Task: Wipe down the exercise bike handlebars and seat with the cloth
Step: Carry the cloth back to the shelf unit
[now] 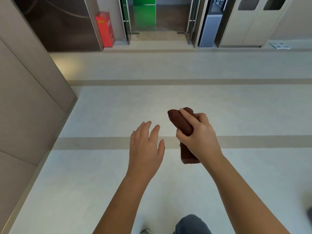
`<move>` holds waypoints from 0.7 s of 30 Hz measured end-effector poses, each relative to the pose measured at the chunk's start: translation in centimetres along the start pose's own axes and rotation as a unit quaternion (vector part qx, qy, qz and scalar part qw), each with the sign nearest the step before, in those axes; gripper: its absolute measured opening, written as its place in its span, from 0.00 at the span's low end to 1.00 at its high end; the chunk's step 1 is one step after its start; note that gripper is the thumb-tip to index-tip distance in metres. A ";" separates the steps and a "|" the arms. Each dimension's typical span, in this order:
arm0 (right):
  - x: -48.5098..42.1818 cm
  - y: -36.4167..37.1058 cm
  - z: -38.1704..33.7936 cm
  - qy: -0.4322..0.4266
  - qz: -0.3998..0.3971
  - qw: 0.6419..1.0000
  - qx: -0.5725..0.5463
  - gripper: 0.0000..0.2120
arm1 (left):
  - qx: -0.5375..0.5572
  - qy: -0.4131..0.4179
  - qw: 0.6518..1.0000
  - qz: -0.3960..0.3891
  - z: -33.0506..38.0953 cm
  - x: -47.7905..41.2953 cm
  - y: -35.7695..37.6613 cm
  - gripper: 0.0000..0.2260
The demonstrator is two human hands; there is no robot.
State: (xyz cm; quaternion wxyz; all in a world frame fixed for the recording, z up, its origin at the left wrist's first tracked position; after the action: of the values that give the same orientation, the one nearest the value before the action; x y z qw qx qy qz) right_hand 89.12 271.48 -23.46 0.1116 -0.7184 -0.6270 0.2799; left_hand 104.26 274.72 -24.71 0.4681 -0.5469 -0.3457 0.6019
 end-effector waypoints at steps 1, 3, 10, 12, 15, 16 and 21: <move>-1.6 -0.2 0.8 0.004 0.010 1.000 -0.002 0.27 | 0.001 0.012 1.000 -0.006 0.5 -1.6 0.9 0.17; -4.9 -0.6 2.9 0.016 0.027 0.999 -0.006 0.26 | 0.004 0.033 0.999 -0.020 1.7 -5.2 3.0 0.17; -19.0 -6.1 11.8 0.041 0.106 0.993 -0.001 0.26 | 0.001 0.117 0.992 -0.050 10.0 -21.7 10.5 0.19; -23.2 -8.9 14.0 0.049 0.126 0.991 0.011 0.26 | 0.003 0.137 0.989 -0.058 13.2 -26.6 12.1 0.19; -29.0 -12.8 16.6 0.050 0.151 0.987 0.022 0.26 | 0.018 0.151 0.986 -0.062 17.3 -33.1 14.0 0.19; -30.9 -13.9 17.4 0.051 0.158 0.986 0.021 0.25 | 0.019 0.154 0.986 -0.063 18.4 -35.1 14.6 0.19; -39.5 -16.0 21.4 0.089 0.162 0.983 -0.017 0.26 | 0.029 0.162 0.983 -0.082 21.6 -43.5 18.5 0.20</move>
State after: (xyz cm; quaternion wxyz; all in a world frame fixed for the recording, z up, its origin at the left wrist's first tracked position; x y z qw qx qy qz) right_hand 61.85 232.35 -22.43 0.1077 -0.8341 -0.4950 0.2181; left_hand 78.02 229.83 -23.81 0.5816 -0.5931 -0.2915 0.4744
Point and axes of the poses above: each hand's wrist, its own x-axis away from the middle knuckle, its own y-axis out of the palm, z = x × y, the point moved 6 cm from there along -x, towards the middle knuckle, and after that the axes turned 15 degrees about -x, right-handed, at the moved point
